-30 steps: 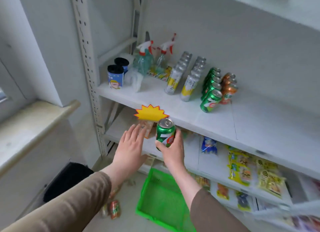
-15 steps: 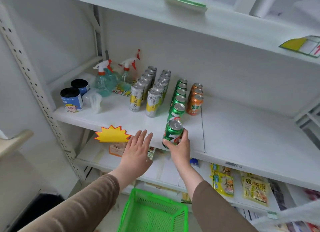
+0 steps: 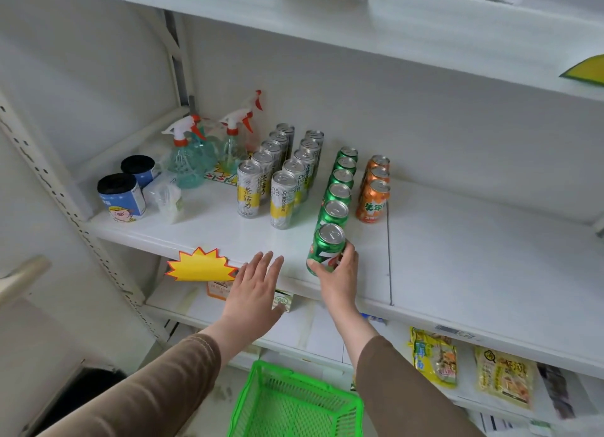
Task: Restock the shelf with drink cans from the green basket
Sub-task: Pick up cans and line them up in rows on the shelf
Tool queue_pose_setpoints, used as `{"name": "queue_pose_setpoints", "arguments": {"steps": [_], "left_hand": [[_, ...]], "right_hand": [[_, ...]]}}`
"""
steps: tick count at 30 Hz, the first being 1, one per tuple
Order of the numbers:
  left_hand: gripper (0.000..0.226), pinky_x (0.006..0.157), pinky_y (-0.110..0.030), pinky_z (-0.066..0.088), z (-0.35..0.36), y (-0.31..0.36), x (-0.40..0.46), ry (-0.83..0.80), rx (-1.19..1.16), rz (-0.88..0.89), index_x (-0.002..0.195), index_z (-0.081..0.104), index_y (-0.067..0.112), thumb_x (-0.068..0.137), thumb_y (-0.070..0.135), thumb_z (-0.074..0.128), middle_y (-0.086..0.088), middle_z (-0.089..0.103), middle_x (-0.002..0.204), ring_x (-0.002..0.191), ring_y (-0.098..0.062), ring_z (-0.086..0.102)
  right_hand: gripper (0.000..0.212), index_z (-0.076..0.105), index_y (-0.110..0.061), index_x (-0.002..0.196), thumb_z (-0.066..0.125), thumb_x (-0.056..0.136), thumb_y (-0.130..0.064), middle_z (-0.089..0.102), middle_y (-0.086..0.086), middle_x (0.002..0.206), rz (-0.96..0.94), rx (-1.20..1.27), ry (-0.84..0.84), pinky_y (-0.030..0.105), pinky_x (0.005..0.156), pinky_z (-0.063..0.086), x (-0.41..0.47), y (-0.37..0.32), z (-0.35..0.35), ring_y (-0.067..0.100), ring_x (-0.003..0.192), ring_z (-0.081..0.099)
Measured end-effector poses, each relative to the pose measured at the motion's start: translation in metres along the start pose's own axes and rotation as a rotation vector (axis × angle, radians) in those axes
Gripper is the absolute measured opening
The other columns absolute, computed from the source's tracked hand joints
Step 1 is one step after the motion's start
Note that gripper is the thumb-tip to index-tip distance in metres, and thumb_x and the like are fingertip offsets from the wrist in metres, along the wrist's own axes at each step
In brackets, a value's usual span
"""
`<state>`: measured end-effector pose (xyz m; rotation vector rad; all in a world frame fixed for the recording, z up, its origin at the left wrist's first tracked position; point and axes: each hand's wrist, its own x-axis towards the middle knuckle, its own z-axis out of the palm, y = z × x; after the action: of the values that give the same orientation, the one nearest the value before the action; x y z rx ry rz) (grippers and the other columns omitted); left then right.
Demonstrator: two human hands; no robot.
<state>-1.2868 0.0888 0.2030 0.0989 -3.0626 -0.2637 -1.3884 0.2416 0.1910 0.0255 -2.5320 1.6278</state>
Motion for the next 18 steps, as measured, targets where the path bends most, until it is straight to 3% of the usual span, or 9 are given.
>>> {"name": "queue_pose_setpoints", "arguments": {"steps": [4,9,14,18], "left_hand": [[0.093,0.121,-0.040,0.001,0.004,0.001,0.006,0.000,0.007,0.006,0.156,-0.005,0.021,0.090,0.052,0.054,-0.002,-0.003,0.165,0.151,-0.022,-0.007],[0.092,0.122,-0.040,0.001,0.007,0.001,0.005,-0.006,-0.004,0.009,0.157,-0.003,0.021,0.090,0.051,0.054,-0.002,-0.002,0.165,0.151,-0.022,-0.006],[0.093,0.122,-0.040,0.002,0.009,-0.007,-0.007,-0.008,-0.008,-0.007,0.157,-0.002,0.020,0.090,0.050,0.056,-0.003,0.000,0.165,0.151,-0.023,-0.004],[0.096,0.123,-0.039,0.004,0.013,-0.024,-0.027,-0.018,-0.014,-0.029,0.157,-0.001,0.019,0.088,0.049,0.059,-0.003,0.001,0.165,0.151,-0.024,-0.004]], "right_hand": [[0.080,0.042,-0.022,0.139,0.085,0.072,-0.022,0.045,-0.007,0.122,-0.018,-0.024,-0.010,0.030,0.086,0.045,0.007,0.000,0.000,0.017,0.109,0.053],[0.081,0.042,-0.016,0.139,0.087,0.072,-0.021,0.045,-0.006,0.115,-0.010,-0.036,-0.001,0.030,0.086,0.043,0.006,0.001,0.002,0.023,0.110,0.052],[0.106,0.026,-0.011,0.153,0.090,0.071,-0.029,0.037,0.011,0.150,0.022,-0.128,0.045,0.041,0.110,0.035,-0.021,-0.001,0.004,0.029,0.135,0.034],[0.110,0.021,-0.008,0.156,0.088,0.072,-0.031,0.030,0.012,0.158,-0.082,-0.181,0.118,0.042,0.117,0.026,-0.065,-0.008,0.012,0.029,0.140,0.029]]}}
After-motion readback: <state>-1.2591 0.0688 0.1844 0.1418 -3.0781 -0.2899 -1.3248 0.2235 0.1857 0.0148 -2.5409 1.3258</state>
